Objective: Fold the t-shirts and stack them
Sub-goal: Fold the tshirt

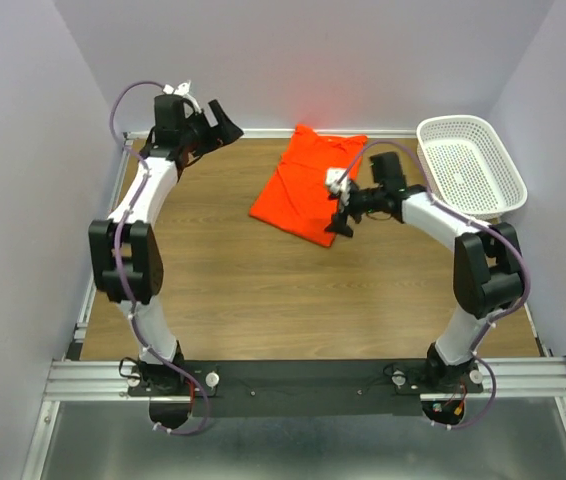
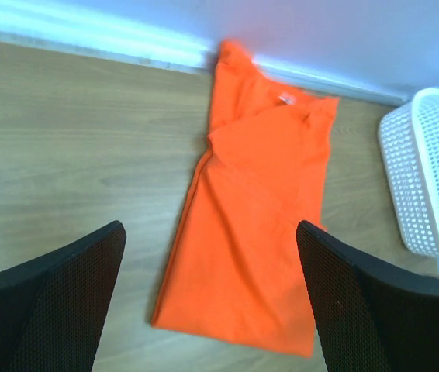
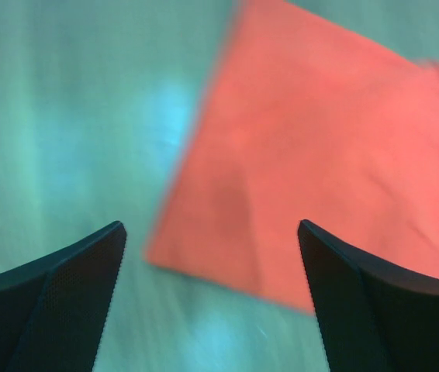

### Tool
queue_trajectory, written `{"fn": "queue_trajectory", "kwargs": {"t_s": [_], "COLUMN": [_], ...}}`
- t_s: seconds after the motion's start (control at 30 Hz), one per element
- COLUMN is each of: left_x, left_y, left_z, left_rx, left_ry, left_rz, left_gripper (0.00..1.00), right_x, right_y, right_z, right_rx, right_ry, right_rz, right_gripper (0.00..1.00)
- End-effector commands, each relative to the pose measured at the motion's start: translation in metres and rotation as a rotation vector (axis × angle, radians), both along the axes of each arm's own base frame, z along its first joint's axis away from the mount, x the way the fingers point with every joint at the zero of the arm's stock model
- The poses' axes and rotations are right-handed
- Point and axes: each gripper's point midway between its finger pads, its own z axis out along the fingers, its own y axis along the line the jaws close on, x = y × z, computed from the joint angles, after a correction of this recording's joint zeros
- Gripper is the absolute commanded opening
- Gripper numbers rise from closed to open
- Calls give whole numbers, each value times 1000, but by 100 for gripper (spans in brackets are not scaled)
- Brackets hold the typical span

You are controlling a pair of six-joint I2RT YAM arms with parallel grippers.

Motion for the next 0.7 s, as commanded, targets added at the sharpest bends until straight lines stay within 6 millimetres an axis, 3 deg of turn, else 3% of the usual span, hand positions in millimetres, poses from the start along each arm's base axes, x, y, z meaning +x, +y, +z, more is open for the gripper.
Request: {"fn": "queue_trajectory", "kwargs": {"t_s": [0.0, 0.03, 0.07, 0.13, 0.17, 0.23, 0.47, 0.67], "left_x": [-41, -51, -70, -85, -100, -111, -110, -109], "left_y": [15, 11, 11, 9, 6, -5, -11, -28], "left_z": [-41, -56, -89, -111, -132, -148, -160, -179], "left_rx": [-41, -56, -51, 8, 17, 4, 6, -18], "left_ry": [27, 56, 127, 157, 206, 255, 313, 387], "left_rz": [-86, -114, -121, -97, -100, -108, -35, -48], "left_gripper": [98, 88, 86, 79, 76, 68, 66, 66], "right_x": [-59, -53, -48, -44, -41, -42, -47, -40], "right_y": [32, 29, 31, 22, 26, 21, 28, 20], "right_z": [-39, -41, -40, -46, -46, -59, -91, -100], "right_rx": [-179, -212, -216, -269, -274, -342, -439, -485], "right_ry": [-29, -31, -45, -64, -101, -102, -117, -119], "right_rz": [222, 181, 158, 85, 70, 20, -23, -75], "right_gripper": [93, 90, 89, 89, 89, 89, 87, 78]}}
